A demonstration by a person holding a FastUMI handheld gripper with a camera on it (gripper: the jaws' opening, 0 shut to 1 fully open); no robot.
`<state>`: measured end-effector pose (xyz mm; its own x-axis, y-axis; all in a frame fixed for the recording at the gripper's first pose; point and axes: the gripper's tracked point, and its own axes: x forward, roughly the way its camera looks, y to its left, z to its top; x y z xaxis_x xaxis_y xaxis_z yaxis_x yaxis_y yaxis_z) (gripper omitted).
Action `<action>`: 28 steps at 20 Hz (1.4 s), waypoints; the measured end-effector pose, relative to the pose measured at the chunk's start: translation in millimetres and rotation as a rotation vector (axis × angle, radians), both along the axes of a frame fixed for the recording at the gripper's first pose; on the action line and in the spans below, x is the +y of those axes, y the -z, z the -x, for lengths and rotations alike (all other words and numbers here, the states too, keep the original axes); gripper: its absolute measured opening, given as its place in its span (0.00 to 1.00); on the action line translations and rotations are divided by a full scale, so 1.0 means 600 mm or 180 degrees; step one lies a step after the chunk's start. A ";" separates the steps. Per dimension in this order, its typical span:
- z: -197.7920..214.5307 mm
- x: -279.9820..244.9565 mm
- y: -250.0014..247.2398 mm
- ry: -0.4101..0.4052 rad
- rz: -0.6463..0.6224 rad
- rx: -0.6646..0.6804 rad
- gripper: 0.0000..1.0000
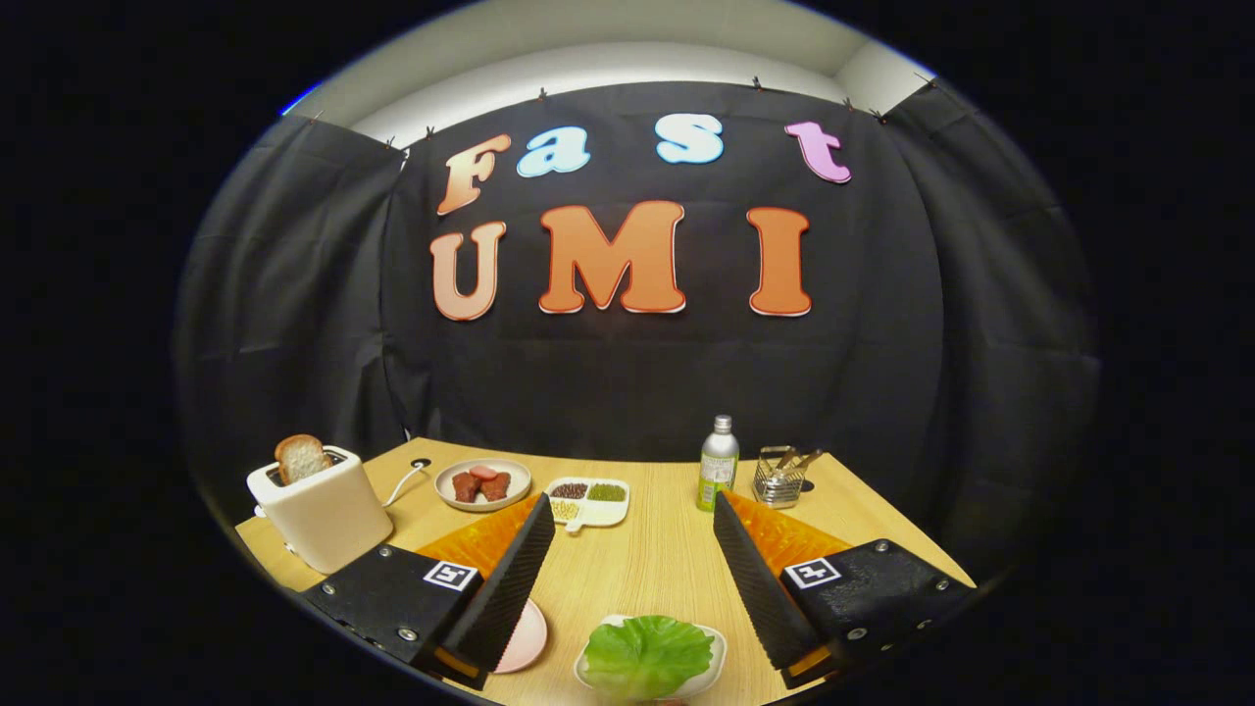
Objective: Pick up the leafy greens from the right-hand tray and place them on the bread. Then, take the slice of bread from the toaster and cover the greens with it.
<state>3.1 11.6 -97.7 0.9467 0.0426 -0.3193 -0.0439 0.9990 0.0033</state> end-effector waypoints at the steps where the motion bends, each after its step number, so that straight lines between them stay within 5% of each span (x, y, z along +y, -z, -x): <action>1: 0.003 -0.004 0.017 0.0015 0.0035 0.0104 0.98; 10: 0.039 -0.018 0.170 0.0048 0.0071 0.1197 0.98; 28: 0.104 0.000 0.354 0.0022 -0.0025 0.2483 0.89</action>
